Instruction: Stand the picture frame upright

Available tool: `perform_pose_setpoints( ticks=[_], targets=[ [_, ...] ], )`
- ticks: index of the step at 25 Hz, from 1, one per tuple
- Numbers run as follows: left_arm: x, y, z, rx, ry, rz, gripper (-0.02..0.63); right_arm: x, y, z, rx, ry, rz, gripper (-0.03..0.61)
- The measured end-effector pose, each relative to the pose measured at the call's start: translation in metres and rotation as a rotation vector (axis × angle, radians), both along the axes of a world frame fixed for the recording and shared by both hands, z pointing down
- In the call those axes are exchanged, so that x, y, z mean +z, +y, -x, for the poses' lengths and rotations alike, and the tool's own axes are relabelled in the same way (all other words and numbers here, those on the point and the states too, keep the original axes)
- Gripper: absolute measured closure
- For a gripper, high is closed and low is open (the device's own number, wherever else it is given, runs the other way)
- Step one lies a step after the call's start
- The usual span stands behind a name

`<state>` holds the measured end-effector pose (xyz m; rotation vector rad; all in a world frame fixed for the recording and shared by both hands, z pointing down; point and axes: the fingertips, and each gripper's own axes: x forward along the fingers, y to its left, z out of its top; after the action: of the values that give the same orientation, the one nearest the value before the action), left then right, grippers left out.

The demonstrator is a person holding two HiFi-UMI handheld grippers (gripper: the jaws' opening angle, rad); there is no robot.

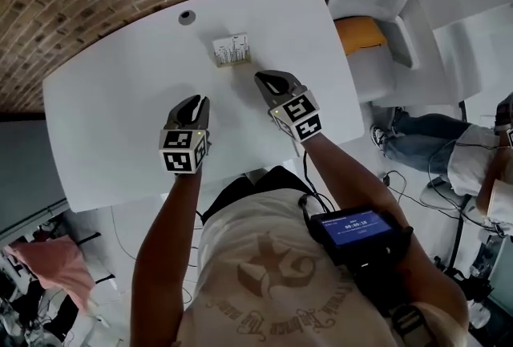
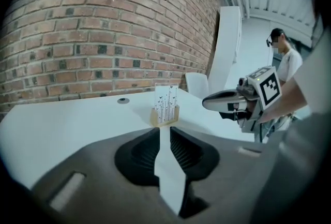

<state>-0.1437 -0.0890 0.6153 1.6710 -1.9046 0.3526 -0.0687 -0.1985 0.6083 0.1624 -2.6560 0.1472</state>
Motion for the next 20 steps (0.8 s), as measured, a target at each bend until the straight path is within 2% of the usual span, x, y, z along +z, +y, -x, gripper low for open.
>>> perform_pose_setpoints(
  ticks=[4, 12, 20],
  targets=[
    [-0.023, 0.023, -0.016, -0.009, 0.04, -0.066, 0.563, -0.018, 0.019, -0.013, 0.001, -0.032, 0.012, 0.571],
    [-0.054, 0.061, -0.034, -0.036, 0.041, -0.163, 0.612, -0.052, 0.053, -0.037, -0.017, -0.092, -0.005, 0.571],
    [-0.071, 0.102, -0.065, -0.041, 0.065, -0.228, 0.612, -0.071, 0.092, -0.073, -0.032, -0.118, 0.015, 0.571]
  ],
)
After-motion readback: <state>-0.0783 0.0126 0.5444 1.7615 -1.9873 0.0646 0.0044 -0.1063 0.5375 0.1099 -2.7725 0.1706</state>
